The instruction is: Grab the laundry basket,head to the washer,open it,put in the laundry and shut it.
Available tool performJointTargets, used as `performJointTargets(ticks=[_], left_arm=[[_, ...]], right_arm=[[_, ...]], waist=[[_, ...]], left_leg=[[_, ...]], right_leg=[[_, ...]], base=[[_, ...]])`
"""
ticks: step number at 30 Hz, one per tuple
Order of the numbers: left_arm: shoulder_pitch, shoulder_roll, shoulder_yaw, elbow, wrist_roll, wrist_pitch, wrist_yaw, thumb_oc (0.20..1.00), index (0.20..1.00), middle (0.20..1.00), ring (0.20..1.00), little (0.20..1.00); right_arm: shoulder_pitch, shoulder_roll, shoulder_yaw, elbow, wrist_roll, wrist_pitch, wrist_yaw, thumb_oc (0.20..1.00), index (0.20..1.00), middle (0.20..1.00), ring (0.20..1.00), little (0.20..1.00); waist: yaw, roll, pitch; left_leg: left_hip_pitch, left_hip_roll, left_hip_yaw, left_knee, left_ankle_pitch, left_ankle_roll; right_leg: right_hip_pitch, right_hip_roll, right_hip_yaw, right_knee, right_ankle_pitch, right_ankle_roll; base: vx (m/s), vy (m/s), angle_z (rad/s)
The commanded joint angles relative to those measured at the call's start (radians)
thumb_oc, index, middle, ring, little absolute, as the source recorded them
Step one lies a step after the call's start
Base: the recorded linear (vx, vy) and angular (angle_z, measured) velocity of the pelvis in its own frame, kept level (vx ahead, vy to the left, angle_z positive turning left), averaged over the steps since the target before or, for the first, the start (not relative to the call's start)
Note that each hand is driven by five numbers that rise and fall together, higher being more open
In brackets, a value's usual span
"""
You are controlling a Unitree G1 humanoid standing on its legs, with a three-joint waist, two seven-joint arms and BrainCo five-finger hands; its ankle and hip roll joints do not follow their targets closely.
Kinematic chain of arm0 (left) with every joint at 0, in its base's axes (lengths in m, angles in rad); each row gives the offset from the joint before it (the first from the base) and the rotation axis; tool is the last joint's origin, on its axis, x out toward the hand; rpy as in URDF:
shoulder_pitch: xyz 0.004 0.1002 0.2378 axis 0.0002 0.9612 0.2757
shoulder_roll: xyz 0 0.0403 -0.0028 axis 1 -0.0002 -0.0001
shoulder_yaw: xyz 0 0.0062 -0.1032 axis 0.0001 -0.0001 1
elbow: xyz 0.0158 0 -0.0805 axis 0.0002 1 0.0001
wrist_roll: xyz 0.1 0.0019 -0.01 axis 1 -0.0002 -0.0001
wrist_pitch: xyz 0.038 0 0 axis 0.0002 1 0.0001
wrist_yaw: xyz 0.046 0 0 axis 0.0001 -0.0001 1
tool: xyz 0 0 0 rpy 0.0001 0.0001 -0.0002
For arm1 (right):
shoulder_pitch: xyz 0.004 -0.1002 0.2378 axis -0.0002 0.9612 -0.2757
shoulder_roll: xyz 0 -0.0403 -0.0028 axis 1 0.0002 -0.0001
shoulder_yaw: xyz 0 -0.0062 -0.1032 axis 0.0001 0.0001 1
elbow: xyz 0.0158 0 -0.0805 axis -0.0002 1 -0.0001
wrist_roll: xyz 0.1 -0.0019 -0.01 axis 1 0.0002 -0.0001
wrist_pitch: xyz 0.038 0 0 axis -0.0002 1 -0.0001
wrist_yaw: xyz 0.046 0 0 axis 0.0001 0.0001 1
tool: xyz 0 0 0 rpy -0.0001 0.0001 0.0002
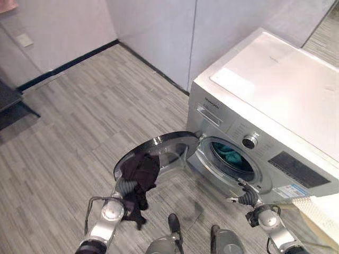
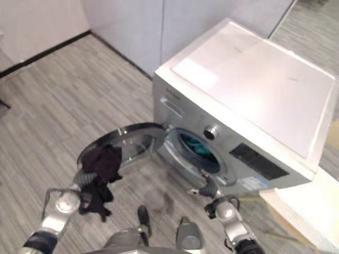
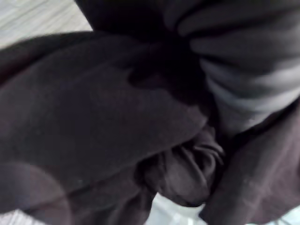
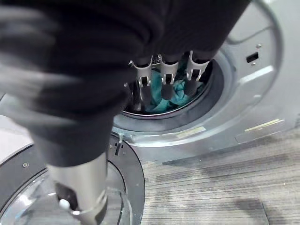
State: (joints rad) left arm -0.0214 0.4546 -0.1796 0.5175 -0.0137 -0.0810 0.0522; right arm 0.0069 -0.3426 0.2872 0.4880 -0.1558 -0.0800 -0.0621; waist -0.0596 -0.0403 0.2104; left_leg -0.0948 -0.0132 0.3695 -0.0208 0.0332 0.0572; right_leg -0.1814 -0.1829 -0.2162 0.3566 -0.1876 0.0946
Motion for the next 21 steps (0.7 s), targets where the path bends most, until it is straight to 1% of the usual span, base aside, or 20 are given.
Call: performJointTargets(ticks=[1,3,4,5,6,7,8,9,10,11,12,14,15,16,17,18,19,20,21], left_arm=[[0.049,0.002,0.012,-0.090,0.045,-0.050,0.002,0.200,0.200,0.200,0.200,0.200],[0.050,-0.002,0.004,-0.093,0.043,-0.047,-0.004,0.200,0.200,0.200,0.200,0.200],[0.049,-0.005,-0.002,-0.090,0.042,-0.046,-0.009,0.200,0.200,0.200,0.200,0.200],[0.050,-0.009,-0.006,-0.090,0.044,-0.049,-0.014,0.200,0.200,0.200,0.200,0.200],[0.056,-0.017,-0.005,-0.092,0.041,-0.052,-0.022,0.200,0.200,0.200,0.200,0.200],[0.059,-0.023,-0.006,-0.092,0.039,-0.052,-0.029,0.200,0.200,0.200,0.200,0.200],[0.061,-0.029,-0.011,-0.094,0.034,-0.050,-0.035,0.200,0.200,0.200,0.200,0.200],[0.062,-0.033,-0.012,-0.098,0.030,-0.047,-0.038,0.200,0.200,0.200,0.200,0.200],[0.062,-0.046,-0.018,-0.099,0.022,-0.048,-0.034,0.200,0.200,0.200,0.200,0.200],[0.061,-0.048,-0.019,-0.098,0.022,-0.048,-0.034,0.200,0.200,0.200,0.200,0.200],[0.060,-0.054,-0.022,-0.098,0.021,-0.048,-0.032,0.200,0.200,0.200,0.200,0.200],[0.059,-0.067,-0.028,-0.091,0.016,-0.048,-0.024,0.200,0.200,0.200,0.200,0.200],[0.058,-0.067,-0.028,-0.090,0.016,-0.048,-0.024,0.200,0.200,0.200,0.200,0.200],[0.057,-0.074,-0.033,-0.087,0.013,-0.049,-0.023,0.200,0.200,0.200,0.200,0.200],[0.046,-0.080,-0.045,-0.074,0.014,-0.052,-0.016,0.200,0.200,0.200,0.200,0.200],[0.039,-0.081,-0.052,-0.072,0.016,-0.054,-0.014,0.200,0.200,0.200,0.200,0.200],[0.030,-0.082,-0.061,-0.070,0.019,-0.056,-0.012,0.200,0.200,0.200,0.200,0.200],[0.030,-0.082,-0.061,-0.070,0.019,-0.056,-0.012,0.200,0.200,0.200,0.200,0.200],[0.019,-0.084,-0.072,-0.072,0.023,-0.057,-0.007,0.200,0.200,0.200,0.200,0.200]], right_arm=[[-0.047,-0.036,-0.021,0.028,-0.020,-0.014,-0.019,1.000,1.000,1.000,1.000,1.000],[-0.041,-0.033,-0.022,0.029,-0.022,-0.014,-0.021,1.000,1.000,1.000,1.000,1.000],[-0.031,-0.031,-0.028,0.029,-0.024,-0.012,-0.022,1.000,1.000,1.000,1.000,1.000],[-0.018,-0.031,-0.033,0.027,-0.019,-0.013,-0.022,1.000,1.000,1.000,1.000,1.000],[-0.005,-0.032,-0.035,0.030,-0.016,-0.012,-0.022,1.000,1.000,1.000,1.000,1.000],[0.000,-0.038,-0.039,0.035,-0.016,-0.012,-0.025,1.000,1.000,1.000,1.000,1.000],[0.011,-0.043,-0.039,0.036,-0.017,-0.011,-0.025,1.000,1.000,1.000,1.000,1.000],[0.014,-0.051,-0.040,0.029,-0.015,-0.009,-0.025,1.000,1.000,1.000,1.000,1.000],[0.015,-0.066,-0.038,0.027,-0.013,-0.009,-0.027,1.000,1.000,1.000,1.000,1.000],[0.015,-0.068,-0.039,0.026,-0.012,-0.008,-0.027,1.000,1.000,1.000,1.000,1.000],[0.017,-0.072,-0.040,0.033,-0.013,-0.007,-0.027,1.000,1.000,1.000,1.000,1.000],[0.019,-0.076,-0.043,0.041,-0.007,-0.007,-0.025,1.000,1.000,1.000,1.000,1.000],[0.020,-0.076,-0.044,0.040,-0.007,-0.007,-0.025,1.000,1.000,1.000,1.000,1.000],[0.021,-0.077,-0.048,0.044,-0.003,-0.009,-0.025,1.000,1.000,1.000,1.000,1.000],[0.020,-0.075,-0.050,0.060,0.006,-0.013,-0.029,1.000,1.000,1.000,1.000,1.000],[0.016,-0.076,-0.049,0.069,0.007,-0.015,-0.034,1.000,1.000,1.000,1.000,1.000],[0.012,-0.075,-0.048,0.081,0.009,-0.017,-0.037,1.000,1.000,1.000,1.000,1.000],[0.012,-0.075,-0.048,0.081,0.009,-0.017,-0.037,1.000,1.000,1.000,1.000,1.000],[0.008,-0.074,-0.052,0.085,0.013,-0.017,-0.042,1.000,1.000,1.000,1.000,1.000]], waist=[[0.061,-0.027,-0.012],[0.051,-0.029,-0.014],[0.035,-0.030,-0.012],[0.027,-0.036,-0.014],[0.020,-0.041,-0.015],[0.017,-0.044,-0.016],[0.013,-0.045,-0.013],[0.012,-0.043,-0.008],[0.017,-0.038,0.000],[0.018,-0.034,0.002],[0.020,-0.029,0.005],[0.025,-0.024,0.009],[0.025,-0.024,0.009],[0.025,-0.029,0.011],[0.030,-0.027,0.014],[0.035,-0.023,0.014],[0.040,-0.017,0.020],[0.040,-0.018,0.019],[0.045,-0.007,0.033]], left_leg=[[0.051,0.141,0.037,0.116,-0.129,-0.087],[0.065,0.143,0.048,0.116,-0.130,-0.092],[0.068,0.144,0.048,0.129,-0.134,-0.093],[0.061,0.150,0.053,0.165,-0.149,-0.092],[0.053,0.164,0.067,0.205,-0.154,-0.100],[0.045,0.188,0.082,0.252,-0.156,-0.113],[0.033,0.214,0.085,0.311,-0.155,-0.119],[0.026,0.238,0.080,0.358,-0.141,-0.127],[0.002,0.248,0.026,0.424,-0.098,-0.135],[-0.002,0.255,0.023,0.434,-0.100,-0.140],[-0.016,0.245,-0.024,0.447,-0.096,-0.140],[-0.041,0.196,-0.112,0.421,-0.135,-0.126],[-0.039,0.195,-0.111,0.420,-0.136,-0.125],[-0.054,0.168,-0.136,0.376,-0.134,-0.108],[-0.076,0.135,-0.207,0.290,-0.115,-0.117],[-0.090,0.119,-0.248,0.237,-0.084,-0.123],[-0.108,0.106,-0.284,0.206,-0.055,-0.130],[-0.109,0.106,-0.284,0.205,-0.054,-0.130],[-0.108,0.093,-0.326,0.159,-0.042,-0.137]], right_leg=[[0.059,-0.036,-0.258,-0.111,0.096,0.018],[0.058,-0.029,-0.271,-0.120,0.098,0.013],[0.046,-0.014,-0.238,-0.120,0.096,0.018],[0.060,0.006,-0.204,-0.168,0.094,0.019],[0.079,0.021,-0.184,-0.207,0.095,0.010],[0.100,0.033,-0.179,-0.239,0.097,0.003],[0.113,0.047,-0.165,-0.251,0.094,-0.012],[0.126,0.063,-0.152,-0.264,0.092,-0.023],[0.144,0.082,-0.123,-0.274,0.083,-0.040],[0.147,0.088,-0.124,-0.276,0.082,-0.044],[0.153,0.098,-0.103,-0.282,0.076,-0.049],[0.161,0.107,-0.056,-0.284,0.068,-0.047],[0.161,0.106,-0.055,-0.283,0.068,-0.046],[0.155,0.101,-0.037,-0.290,0.085,-0.046],[0.160,0.103,0.005,-0.294,0.086,-0.033],[0.159,0.108,0.022,-0.297,0.088,-0.030],[0.162,0.114,0.039,-0.295,0.085,-0.028],[0.161,0.114,0.039,-0.295,0.085,-0.028],[0.155,0.122,0.084,-0.267,0.071,-0.020]], base=[[0.11,-0.009,-1.21],[0.06,-0.092,-1.45],[0.10,-0.173,-1.23],[0.10,-0.194,-0.73],[0.09,-0.240,0.17],[0.10,-0.238,0.52],[0.10,-0.212,0.34],[0.12,-0.160,0.01],[0.08,-0.099,-0.23],[0.08,-0.038,-0.22],[0.05,0.019,-0.41],[0.07,0.068,-0.77],[-0.01,0.077,-0.88],[0.04,0.146,-0.78],[0.06,0.187,-0.64],[0.13,0.194,-0.41],[0.06,0.088,-0.61],[0.08,0.153,-0.97],[0.07,0.158,-1.07]])
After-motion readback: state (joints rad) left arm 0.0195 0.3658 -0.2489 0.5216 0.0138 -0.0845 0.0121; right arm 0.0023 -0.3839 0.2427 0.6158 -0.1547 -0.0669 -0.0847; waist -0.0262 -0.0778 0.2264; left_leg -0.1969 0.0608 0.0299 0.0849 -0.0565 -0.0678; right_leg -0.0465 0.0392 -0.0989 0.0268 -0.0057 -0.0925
